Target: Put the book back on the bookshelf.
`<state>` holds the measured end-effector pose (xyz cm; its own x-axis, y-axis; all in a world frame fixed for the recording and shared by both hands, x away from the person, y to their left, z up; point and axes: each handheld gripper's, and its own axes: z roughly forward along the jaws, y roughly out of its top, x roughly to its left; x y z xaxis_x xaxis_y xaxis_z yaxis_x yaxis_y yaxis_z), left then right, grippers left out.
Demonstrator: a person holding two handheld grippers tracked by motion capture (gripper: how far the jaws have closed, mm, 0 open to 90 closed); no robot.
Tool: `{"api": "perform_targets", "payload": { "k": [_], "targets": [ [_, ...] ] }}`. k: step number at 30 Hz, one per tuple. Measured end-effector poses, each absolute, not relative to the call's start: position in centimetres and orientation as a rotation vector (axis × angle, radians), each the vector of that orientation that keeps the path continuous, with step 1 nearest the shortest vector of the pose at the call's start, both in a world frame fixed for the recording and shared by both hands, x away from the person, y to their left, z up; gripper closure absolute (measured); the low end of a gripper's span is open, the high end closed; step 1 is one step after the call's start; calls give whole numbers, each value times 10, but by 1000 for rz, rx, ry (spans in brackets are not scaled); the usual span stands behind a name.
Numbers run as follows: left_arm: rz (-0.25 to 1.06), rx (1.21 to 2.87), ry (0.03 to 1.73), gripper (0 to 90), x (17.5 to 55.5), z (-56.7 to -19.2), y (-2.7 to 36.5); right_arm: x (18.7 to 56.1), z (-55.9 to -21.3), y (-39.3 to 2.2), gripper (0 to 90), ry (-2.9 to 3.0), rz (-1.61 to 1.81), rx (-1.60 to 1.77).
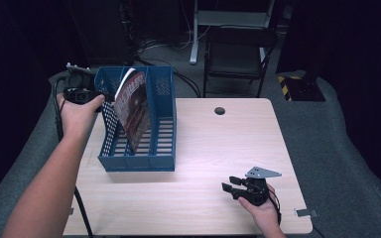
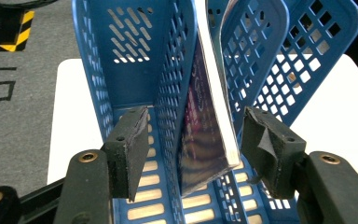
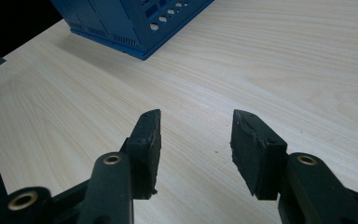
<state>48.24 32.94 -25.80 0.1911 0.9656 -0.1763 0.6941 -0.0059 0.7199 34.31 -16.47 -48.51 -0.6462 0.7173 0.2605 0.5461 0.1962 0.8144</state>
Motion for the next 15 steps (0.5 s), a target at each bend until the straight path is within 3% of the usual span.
{"api": "perform_targets", "payload": {
  "k": [15],
  "targets": [
    [463,1846,1453,413,465,-246,317,345,-487,-166,521,2287,1431,1231]
  ]
}}
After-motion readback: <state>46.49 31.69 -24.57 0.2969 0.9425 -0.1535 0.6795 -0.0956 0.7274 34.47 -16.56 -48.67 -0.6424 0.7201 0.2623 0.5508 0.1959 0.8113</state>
